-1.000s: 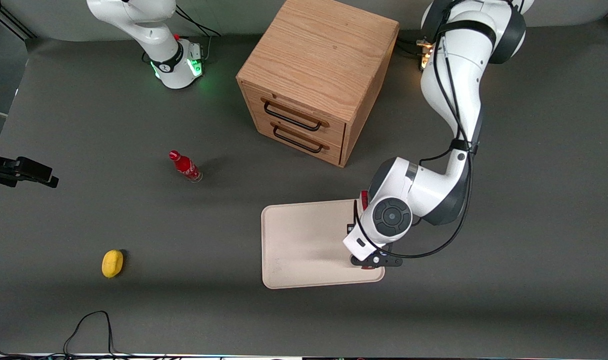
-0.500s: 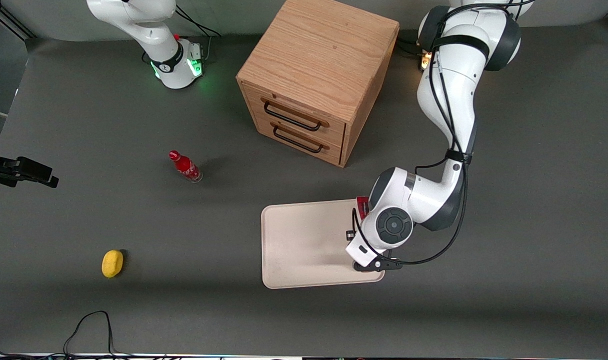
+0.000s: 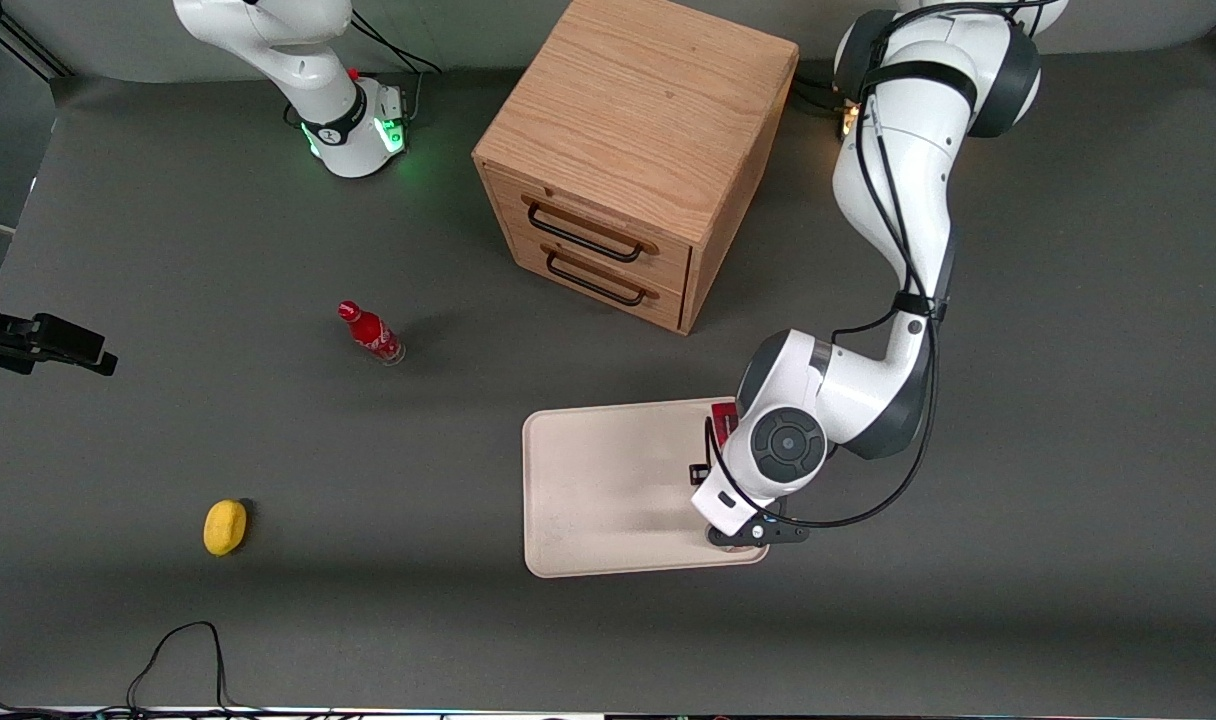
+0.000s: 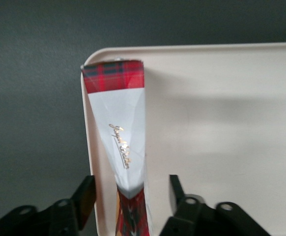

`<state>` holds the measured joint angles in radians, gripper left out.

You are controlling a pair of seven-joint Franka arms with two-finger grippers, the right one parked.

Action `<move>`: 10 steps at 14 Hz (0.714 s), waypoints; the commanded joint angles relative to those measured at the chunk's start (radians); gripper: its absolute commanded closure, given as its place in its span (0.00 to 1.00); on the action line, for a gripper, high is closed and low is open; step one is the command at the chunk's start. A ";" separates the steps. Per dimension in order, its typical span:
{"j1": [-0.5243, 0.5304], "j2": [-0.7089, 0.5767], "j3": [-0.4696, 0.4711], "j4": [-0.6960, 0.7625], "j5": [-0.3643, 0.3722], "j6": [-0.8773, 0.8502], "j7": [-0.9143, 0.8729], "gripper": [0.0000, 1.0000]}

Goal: Place red cookie box on tray

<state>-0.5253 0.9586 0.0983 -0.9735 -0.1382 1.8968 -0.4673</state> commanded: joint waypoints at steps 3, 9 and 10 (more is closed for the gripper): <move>0.023 -0.300 0.023 -0.229 0.002 -0.028 0.027 0.00; 0.175 -0.637 0.024 -0.486 0.054 -0.163 0.284 0.00; 0.209 -0.706 0.024 -0.543 0.083 -0.165 0.332 0.00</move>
<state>-0.3576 0.4137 0.1325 -1.3362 -0.1024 1.7215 -0.2202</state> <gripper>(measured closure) 0.000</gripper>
